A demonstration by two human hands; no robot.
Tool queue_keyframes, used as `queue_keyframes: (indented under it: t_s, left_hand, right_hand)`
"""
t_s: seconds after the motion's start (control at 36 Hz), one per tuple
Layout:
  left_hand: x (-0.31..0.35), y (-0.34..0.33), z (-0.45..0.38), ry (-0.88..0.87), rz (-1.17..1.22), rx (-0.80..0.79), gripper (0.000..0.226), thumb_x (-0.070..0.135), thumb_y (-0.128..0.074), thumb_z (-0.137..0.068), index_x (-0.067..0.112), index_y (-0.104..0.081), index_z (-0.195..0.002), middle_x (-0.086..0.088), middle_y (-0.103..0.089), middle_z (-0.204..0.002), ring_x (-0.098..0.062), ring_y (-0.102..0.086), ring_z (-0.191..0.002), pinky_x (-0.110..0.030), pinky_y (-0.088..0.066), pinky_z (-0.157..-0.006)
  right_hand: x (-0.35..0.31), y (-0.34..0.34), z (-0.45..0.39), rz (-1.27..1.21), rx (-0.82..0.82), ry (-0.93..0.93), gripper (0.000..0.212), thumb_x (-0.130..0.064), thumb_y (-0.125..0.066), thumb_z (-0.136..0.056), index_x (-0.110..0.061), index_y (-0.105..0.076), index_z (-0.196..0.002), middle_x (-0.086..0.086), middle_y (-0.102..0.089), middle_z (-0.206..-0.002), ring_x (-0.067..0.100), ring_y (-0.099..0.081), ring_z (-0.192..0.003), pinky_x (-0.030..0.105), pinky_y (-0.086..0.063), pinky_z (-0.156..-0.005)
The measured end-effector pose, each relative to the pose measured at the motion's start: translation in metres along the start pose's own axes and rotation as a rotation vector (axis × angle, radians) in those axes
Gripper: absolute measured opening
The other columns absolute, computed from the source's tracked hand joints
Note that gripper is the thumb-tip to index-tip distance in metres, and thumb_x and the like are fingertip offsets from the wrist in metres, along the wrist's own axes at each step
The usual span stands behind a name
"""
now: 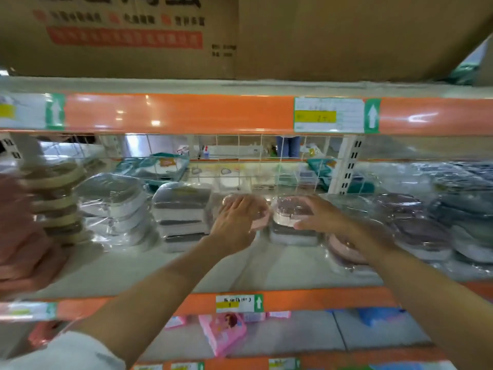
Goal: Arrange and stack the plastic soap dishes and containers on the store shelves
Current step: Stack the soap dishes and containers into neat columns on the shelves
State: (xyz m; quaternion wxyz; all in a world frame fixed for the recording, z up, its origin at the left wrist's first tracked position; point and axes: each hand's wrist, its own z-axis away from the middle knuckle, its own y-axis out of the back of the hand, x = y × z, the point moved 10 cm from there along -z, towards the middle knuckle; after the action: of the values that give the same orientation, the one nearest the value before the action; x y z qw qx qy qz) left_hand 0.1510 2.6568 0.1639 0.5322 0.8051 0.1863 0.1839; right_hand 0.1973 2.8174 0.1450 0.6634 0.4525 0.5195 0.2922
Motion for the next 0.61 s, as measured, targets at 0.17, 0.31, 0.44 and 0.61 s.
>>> queue_keyframes:
  t_s: [0.17, 0.31, 0.44, 0.61]
  left_hand:
    - [0.038, -0.029, -0.022, -0.026, 0.003, -0.087, 0.063, 0.028, -0.056, -0.091, 0.009, -0.028, -0.144, -0.006, -0.029, -0.148, -0.022, -0.026, -0.138, -0.034, -0.022, -0.115]
    - [0.048, -0.05, -0.052, 0.052, 0.079, -0.179, 0.079, 0.035, -0.064, -0.086, 0.003, -0.022, -0.144, -0.011, -0.027, -0.148, -0.027, -0.028, -0.136, -0.035, -0.025, -0.114]
    - [0.049, -0.068, -0.087, 0.108, 0.028, -0.291, 0.096, 0.049, -0.066, -0.083, 0.003, -0.012, -0.147, -0.012, -0.019, -0.152, -0.027, -0.02, -0.14, -0.036, -0.017, -0.116]
    - [0.049, -0.099, -0.101, 0.167, -0.09, -0.538, 0.112, 0.06, -0.066, -0.077, 0.001, -0.003, -0.15, -0.014, -0.002, -0.158, -0.03, -0.004, -0.146, -0.043, -0.012, -0.119]
  right_hand:
    - [0.054, 0.025, 0.032, 0.067, 0.031, -0.069, 0.071, -0.029, -0.071, -0.082, -0.012, -0.037, -0.142, 0.009, -0.044, -0.141, 0.025, -0.047, -0.124, 0.034, -0.042, -0.099]
    - [0.083, 0.032, 0.05, 0.121, 0.012, -0.068, 0.077, -0.038, -0.072, -0.08, -0.012, -0.038, -0.144, 0.009, -0.04, -0.146, 0.025, -0.042, -0.13, 0.037, -0.038, -0.106]
    - [0.093, 0.037, 0.058, 0.131, 0.013, -0.056, 0.058, -0.043, -0.071, -0.081, -0.013, -0.053, -0.127, 0.004, -0.048, -0.129, 0.022, -0.05, -0.118, 0.033, -0.043, -0.096]
    - [0.096, 0.028, 0.063, 0.278, -0.028, 0.003, 0.076, -0.047, -0.064, -0.085, -0.013, -0.033, -0.146, 0.005, -0.03, -0.151, 0.022, -0.033, -0.135, 0.034, -0.027, -0.109]
